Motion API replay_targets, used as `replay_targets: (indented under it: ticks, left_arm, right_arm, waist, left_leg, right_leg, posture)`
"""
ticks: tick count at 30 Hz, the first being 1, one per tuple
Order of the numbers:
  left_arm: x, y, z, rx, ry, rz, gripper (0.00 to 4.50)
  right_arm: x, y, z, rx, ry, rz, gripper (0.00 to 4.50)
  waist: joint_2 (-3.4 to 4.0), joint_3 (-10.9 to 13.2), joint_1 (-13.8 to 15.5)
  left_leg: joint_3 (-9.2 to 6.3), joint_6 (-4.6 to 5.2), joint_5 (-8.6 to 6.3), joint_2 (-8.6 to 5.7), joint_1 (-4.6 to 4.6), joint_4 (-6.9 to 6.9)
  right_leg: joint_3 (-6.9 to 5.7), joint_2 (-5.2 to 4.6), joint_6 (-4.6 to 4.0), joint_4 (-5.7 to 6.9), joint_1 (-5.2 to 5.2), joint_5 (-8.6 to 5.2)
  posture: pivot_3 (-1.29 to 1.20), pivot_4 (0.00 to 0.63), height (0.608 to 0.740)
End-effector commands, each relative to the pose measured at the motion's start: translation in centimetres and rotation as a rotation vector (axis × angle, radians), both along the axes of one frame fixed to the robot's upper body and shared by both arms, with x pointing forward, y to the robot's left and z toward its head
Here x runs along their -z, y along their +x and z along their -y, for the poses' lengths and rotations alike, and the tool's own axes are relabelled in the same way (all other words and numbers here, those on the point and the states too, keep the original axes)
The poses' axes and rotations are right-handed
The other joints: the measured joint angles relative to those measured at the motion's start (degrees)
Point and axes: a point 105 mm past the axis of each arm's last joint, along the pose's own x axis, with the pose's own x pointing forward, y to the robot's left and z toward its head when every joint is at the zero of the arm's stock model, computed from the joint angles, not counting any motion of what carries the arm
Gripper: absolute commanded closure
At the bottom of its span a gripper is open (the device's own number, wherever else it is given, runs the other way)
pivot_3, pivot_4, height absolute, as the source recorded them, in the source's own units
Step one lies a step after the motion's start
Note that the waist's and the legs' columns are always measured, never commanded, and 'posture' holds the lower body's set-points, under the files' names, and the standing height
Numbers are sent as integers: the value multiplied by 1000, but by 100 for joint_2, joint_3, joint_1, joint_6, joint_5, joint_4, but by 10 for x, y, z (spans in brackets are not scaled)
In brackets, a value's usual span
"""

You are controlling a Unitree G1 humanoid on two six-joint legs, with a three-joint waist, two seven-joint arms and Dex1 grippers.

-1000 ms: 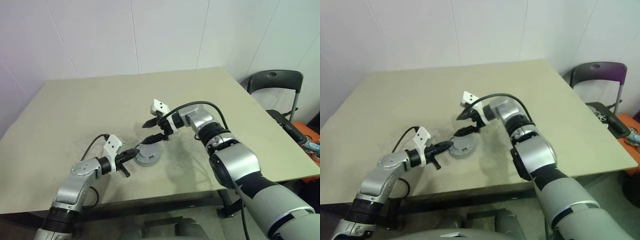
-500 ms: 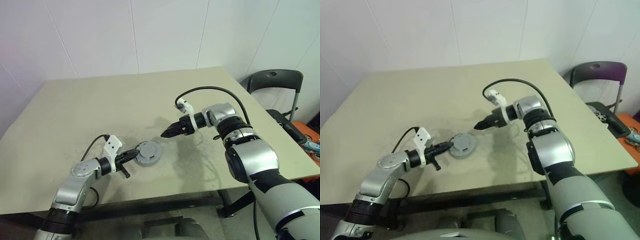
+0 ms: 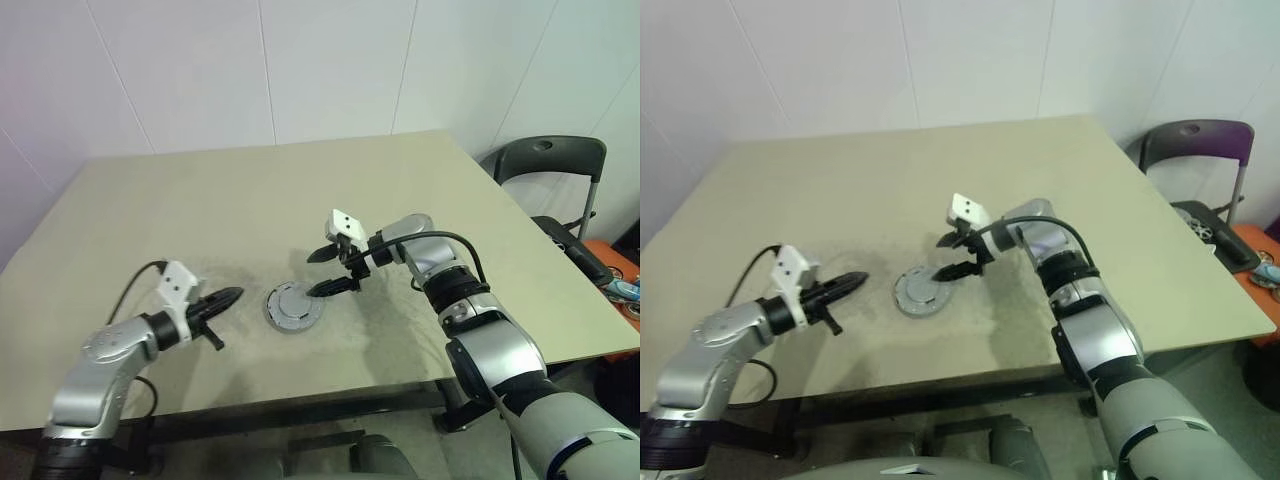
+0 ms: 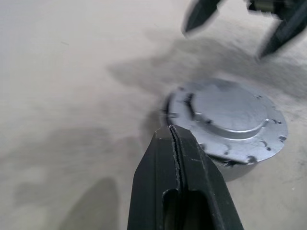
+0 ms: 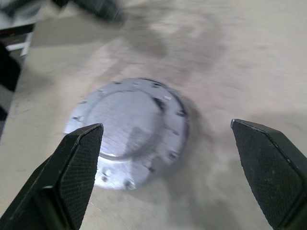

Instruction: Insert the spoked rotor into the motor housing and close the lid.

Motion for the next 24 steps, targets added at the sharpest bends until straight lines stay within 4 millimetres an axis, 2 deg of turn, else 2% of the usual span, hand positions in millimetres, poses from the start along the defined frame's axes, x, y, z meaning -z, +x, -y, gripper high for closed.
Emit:
replay_targets:
  ticks: [1, 7, 19, 24]
  left_arm:
    - [-16, -4, -11, -25, -8, 52, 4500]
    - [-14, -13, -15, -41, -10, 47, 4500]
    - [-9, -14, -10, -33, -17, 42, 4500]
    - [-7, -13, -10, -33, -21, 38, 4500]
  right_arm:
    - [-9, -5, -9, -67, 15, 38, 21]
    - [-2, -8, -14, -89, 4, 72, 21]
    - [15, -16, -18, -139, -44, 109, 21]
    - [15, -16, -25, -132, -32, 111, 21]
  waist:
    - [1, 1, 12]
    - [1, 1, 5]
    - [1, 1, 1]
    - [1, 1, -1]
  left_leg:
    - [0, 0, 0, -1, 0, 1]
    - [0, 0, 0, -2, 3, 2]
    - [2, 0, 0, -2, 4, 2]
    - [2, 0, 0, -2, 6, 2]
  right_leg:
    - [0, -1, 0, 0, 0, 0]
    - [-3, 1, 0, 1, 4, 0]
    - [-3, 3, -1, 1, 4, 0]
    - [-3, 3, -1, 1, 5, 0]
  posture:
    - [0, 0, 740]
    - [0, 0, 740]
    - [0, 0, 740]
    - [0, 0, 740]
